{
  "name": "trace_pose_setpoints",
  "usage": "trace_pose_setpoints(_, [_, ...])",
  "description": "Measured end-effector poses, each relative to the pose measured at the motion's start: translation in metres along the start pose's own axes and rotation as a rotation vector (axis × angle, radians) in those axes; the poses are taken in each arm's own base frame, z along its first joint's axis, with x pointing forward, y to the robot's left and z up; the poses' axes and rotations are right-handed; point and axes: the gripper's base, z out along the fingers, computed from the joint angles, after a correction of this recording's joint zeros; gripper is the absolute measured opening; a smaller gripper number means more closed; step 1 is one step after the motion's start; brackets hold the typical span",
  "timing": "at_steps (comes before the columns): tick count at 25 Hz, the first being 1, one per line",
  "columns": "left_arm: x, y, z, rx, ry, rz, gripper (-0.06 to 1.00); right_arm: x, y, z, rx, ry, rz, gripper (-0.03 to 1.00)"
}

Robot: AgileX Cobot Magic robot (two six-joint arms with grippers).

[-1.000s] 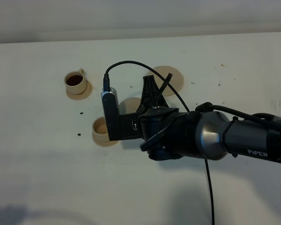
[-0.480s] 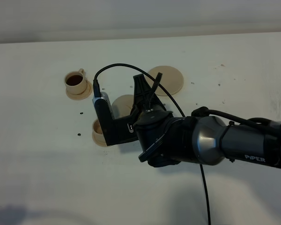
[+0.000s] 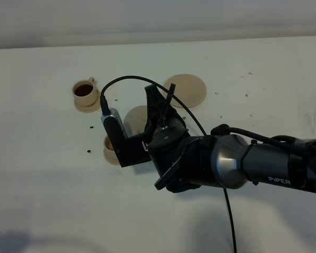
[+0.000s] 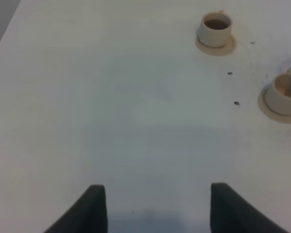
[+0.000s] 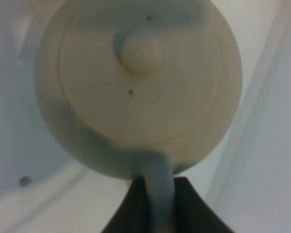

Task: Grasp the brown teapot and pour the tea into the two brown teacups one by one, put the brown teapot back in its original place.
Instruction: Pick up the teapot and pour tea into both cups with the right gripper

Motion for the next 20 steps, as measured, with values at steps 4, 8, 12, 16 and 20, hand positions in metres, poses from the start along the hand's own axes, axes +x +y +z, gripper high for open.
trace_pose_setpoints(4, [0.0,0.0,0.0,0.0,0.0,0.0,0.47,-0.0001,-0.0019,-0.0002,0.022,0.001,-0.024,0.12])
trace_pose_setpoints(8, [0.0,0.0,0.0,0.0,0.0,0.0,0.47,-0.0001,-0.004,-0.0003,0.045,0.002,-0.053,0.12])
trace_pose_setpoints(12, [0.0,0.0,0.0,0.0,0.0,0.0,0.47,-0.0003,-0.0064,-0.0004,0.071,0.002,-0.082,0.12])
trace_pose_setpoints(16, [0.0,0.0,0.0,0.0,0.0,0.0,0.47,-0.0006,-0.0071,0.0005,0.087,0.005,-0.106,0.12])
trace_pose_setpoints(20, [0.0,-0.0005,0.0,0.005,0.0,-0.002,0.47,-0.0017,-0.0045,0.0034,0.083,0.011,-0.123,0.12])
